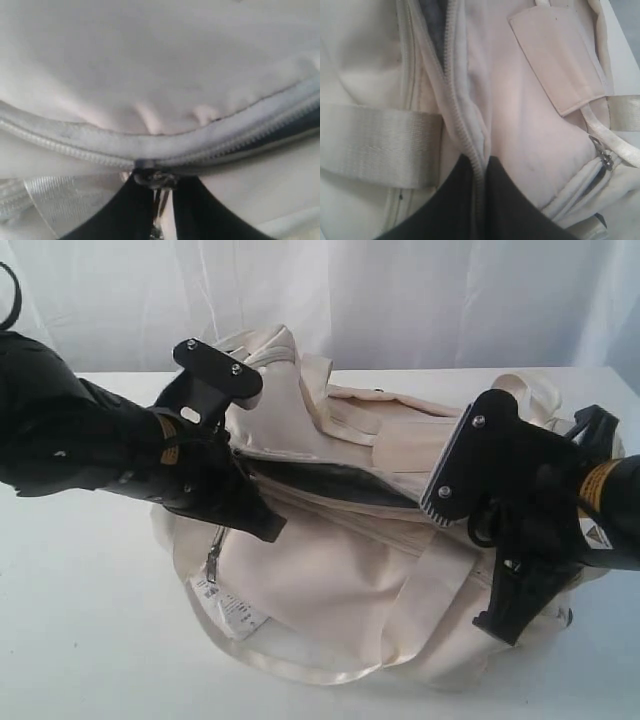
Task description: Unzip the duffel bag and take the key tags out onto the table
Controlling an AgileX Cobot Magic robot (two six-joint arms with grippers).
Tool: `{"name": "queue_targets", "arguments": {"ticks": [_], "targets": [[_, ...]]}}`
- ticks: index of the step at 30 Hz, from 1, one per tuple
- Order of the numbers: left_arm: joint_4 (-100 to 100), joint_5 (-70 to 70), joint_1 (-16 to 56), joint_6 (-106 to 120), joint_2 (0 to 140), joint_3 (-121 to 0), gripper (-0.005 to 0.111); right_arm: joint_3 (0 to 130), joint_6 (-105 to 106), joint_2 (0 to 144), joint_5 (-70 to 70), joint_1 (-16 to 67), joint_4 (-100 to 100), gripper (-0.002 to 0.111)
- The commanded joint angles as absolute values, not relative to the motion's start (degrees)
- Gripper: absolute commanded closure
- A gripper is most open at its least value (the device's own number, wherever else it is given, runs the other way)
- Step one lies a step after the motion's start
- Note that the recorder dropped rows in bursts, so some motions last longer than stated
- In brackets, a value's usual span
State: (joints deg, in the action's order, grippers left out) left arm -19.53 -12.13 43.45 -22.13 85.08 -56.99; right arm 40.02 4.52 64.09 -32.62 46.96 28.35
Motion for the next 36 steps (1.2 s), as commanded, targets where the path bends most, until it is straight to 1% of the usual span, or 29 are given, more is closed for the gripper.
{"name": "queue_targets", "arguments": {"ticks": [1, 4, 6, 8, 9, 11, 13, 14, 18, 21, 24, 31, 36], "targets": [[-23.0, -17.8, 43.5, -22.2, 82.5, -56.8, 0.107, 40.0, 3.9, 63.4, -32.0, 46.8, 28.3, 0.104], [-24.5, -20.9, 43.5, -22.1, 78.1, -56.8, 0.107, 40.0, 3.8, 63.4, -32.0, 46.8, 27.8, 0.104], [-26.1, -22.2, 43.5, -22.1, 75.9, -56.8, 0.107, 40.0, 3.8, 63.4, -32.0, 46.8, 26.3, 0.102], [-26.6, -23.3, 43.5, -22.1, 74.5, -56.8, 0.107, 40.0, 3.8, 63.4, -31.6, 46.8, 24.2, 0.090], [-26.6, -23.8, 43.5, -22.1, 74.0, -56.8, 0.107, 40.0, 3.8, 63.4, -31.6, 46.8, 23.9, 0.080], [-26.6, -25.8, 43.5, -22.0, 73.3, -56.8, 0.107, 40.0, 3.8, 63.1, -32.4, 46.8, 23.9, 0.057], [-26.5, -27.4, 43.5, -21.2, 73.0, -56.8, 0.107, 40.1, 3.8, 62.3, -32.3, 46.9, 22.5, 0.048], [-26.3, -28.1, 43.5, -20.5, 73.0, -56.7, 0.107, 40.3, 3.8, 61.9, -32.0, 46.9, 21.4, 0.046], [-25.9, -30.3, 43.5, -19.0, 72.2, -56.7, 0.107, 41.9, 6.6, 59.6, -28.3, 46.9, 13.1, 0.046], [-25.4, -30.3, 43.5, -17.5, 71.6, -56.7, 0.107, 42.8, 16.7, 59.2, -24.1, 47.3, 3.6, 0.047], [-24.1, -29.8, 43.6, -15.8, 71.3, -56.7, 0.107, 42.8, 27.7, 60.1, -20.0, 49.9, -2.7, 0.047], [-13.9, -29.1, 43.6, -4.7, 71.3, -56.7, 0.107, 42.8, 36.0, 68.9, -5.7, 55.9, -3.0, 0.047], [-12.2, -29.4, 43.6, -2.9, 71.3, -56.7, 0.107, 42.8, 38.8, 76.0, 5.3, 56.6, -2.8, 0.047]]}}
